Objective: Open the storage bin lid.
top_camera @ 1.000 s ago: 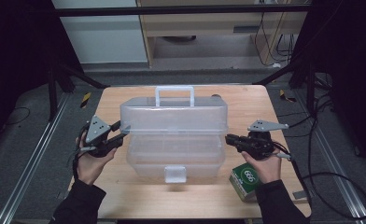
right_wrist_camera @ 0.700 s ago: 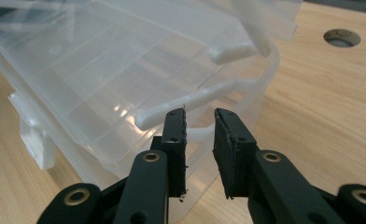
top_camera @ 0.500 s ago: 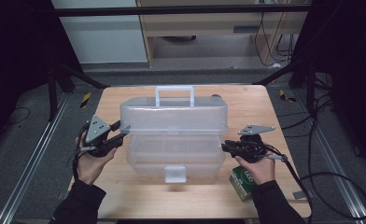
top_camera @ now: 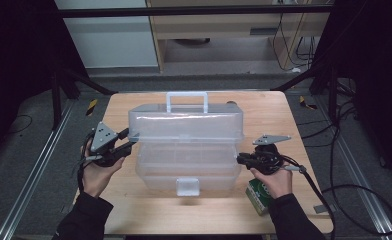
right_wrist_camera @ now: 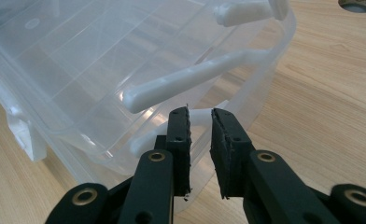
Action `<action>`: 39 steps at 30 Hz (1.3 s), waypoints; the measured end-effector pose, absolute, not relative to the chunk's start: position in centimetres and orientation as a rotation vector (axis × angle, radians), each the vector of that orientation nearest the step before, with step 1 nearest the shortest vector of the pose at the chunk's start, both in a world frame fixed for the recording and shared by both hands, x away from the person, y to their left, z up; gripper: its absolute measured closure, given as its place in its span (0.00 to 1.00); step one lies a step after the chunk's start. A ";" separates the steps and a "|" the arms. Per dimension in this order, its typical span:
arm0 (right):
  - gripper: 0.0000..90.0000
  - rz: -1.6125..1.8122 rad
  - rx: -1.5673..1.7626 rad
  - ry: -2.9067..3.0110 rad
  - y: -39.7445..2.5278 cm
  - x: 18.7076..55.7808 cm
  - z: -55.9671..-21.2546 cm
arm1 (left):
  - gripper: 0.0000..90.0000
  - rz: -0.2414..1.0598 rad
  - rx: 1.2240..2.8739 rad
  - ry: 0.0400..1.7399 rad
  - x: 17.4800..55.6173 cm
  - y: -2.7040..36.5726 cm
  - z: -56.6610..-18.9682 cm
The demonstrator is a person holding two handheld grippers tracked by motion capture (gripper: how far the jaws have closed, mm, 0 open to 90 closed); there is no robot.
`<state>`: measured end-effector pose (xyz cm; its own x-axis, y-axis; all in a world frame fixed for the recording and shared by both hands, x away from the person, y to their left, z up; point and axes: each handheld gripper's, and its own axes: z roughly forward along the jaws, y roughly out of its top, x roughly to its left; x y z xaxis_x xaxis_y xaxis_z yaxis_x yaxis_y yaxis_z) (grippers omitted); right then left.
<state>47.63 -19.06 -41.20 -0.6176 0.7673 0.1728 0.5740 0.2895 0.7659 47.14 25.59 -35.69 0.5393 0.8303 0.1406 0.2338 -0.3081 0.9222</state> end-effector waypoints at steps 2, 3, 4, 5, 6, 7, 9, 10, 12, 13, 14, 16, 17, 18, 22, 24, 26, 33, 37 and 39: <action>0.87 1.236 1.235 2.327 -19.1 47.6 -41.2 | 0.70 0.788 1.818 0.882 47.3 25.5 -35.5; 0.87 1.234 1.233 2.325 -19.1 47.6 -41.2 | 0.70 0.790 1.820 0.882 47.4 25.5 -35.4; 0.87 1.233 1.234 2.324 -19.0 47.6 -41.2 | 0.70 0.793 1.821 0.882 47.4 25.5 -35.3; 0.87 1.234 1.236 2.323 -19.1 47.6 -41.2 | 0.70 0.794 1.816 0.882 47.5 25.5 -35.2; 0.87 1.236 1.237 2.325 -19.1 47.6 -41.2 | 0.70 0.793 1.813 0.884 47.6 25.5 -35.1; 0.87 1.237 1.245 2.324 -19.1 47.6 -41.2 | 0.70 0.795 1.809 0.884 47.7 25.5 -35.0; 0.87 1.236 1.238 2.324 -19.1 47.6 -41.3 | 0.71 0.797 1.805 0.888 47.9 25.5 -34.9; 0.87 1.237 1.238 2.325 -19.1 47.6 -41.2 | 0.71 0.801 1.804 0.887 48.0 25.5 -34.8; 0.87 1.235 1.253 2.325 -19.1 47.6 -41.2 | 0.71 0.804 1.799 0.891 48.1 25.4 -34.6; 0.87 1.235 1.254 2.325 -19.1 47.7 -41.2 | 0.71 0.807 1.799 0.890 48.1 25.4 -34.6; 0.87 1.236 1.267 2.328 -19.1 47.7 -41.2 | 0.71 0.810 1.795 0.892 48.2 25.4 -34.5; 0.87 1.238 1.272 2.329 -19.1 47.7 -41.2 | 0.71 0.810 1.789 0.897 48.4 25.3 -34.4; 0.87 1.238 1.273 2.330 -19.1 47.7 -41.2 | 0.71 0.813 1.788 0.896 48.4 25.3 -34.3; 0.87 1.238 1.273 2.330 -19.1 47.7 -41.2 | 0.71 0.811 1.783 0.901 48.5 25.2 -34.2; 0.87 1.237 1.270 2.331 -19.1 47.7 -41.2 | 0.71 0.804 1.770 0.911 48.9 25.2 -33.9; 0.87 1.236 1.265 2.332 -19.1 47.7 -41.2 | 0.71 0.798 1.764 0.915 49.1 25.3 -33.8; 0.87 1.235 1.269 2.331 -19.1 47.7 -41.2 | 0.71 0.800 1.765 0.939 49.2 25.3 -33.6; 0.87 1.238 1.270 2.333 -19.1 47.7 -41.1 | 0.71 0.782 1.735 0.945 50.0 25.2 -33.1; 0.87 1.235 1.263 2.333 -19.1 47.7 -41.2 | 0.72 0.793 1.734 0.950 50.6 25.1 -32.7; 0.87 1.234 1.259 2.333 -19.1 47.7 -41.2 | 0.72 0.800 1.732 0.955 50.8 25.0 -32.6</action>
